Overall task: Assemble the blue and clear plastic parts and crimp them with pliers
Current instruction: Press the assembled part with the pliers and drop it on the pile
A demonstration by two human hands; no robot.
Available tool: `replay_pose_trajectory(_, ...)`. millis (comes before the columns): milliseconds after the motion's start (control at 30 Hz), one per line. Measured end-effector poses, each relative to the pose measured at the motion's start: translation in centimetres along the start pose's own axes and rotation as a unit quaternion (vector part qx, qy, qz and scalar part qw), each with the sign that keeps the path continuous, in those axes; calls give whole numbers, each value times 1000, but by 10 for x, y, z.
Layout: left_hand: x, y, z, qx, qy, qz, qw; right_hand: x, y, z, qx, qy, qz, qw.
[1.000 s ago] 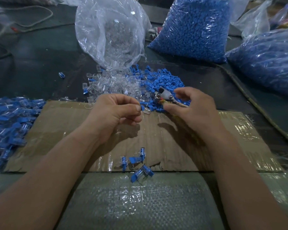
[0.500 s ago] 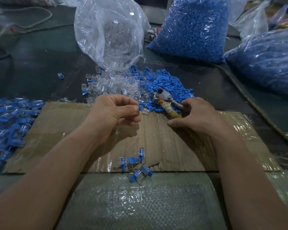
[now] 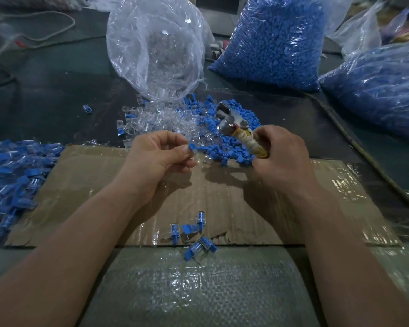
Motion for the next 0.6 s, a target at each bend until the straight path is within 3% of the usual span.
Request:
replay_pose_trajectory(167,0,5,-1,8,6,-36,999,7,-15,-2,-61,17,29,998)
replay_pose_trajectory(600,0,9,-1,-12,-2,-121,993,10,-26,-16,-46,-74,88,992)
Point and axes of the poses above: each hand's wrist, its own x-axis away from the middle knuckle, its own z-axis out of the back of the hand, y = z × x, the point moved 4 cm from there along -x, towards the middle knuckle, and after that the axes turned 11 degrees about x, right-handed, at the moved point
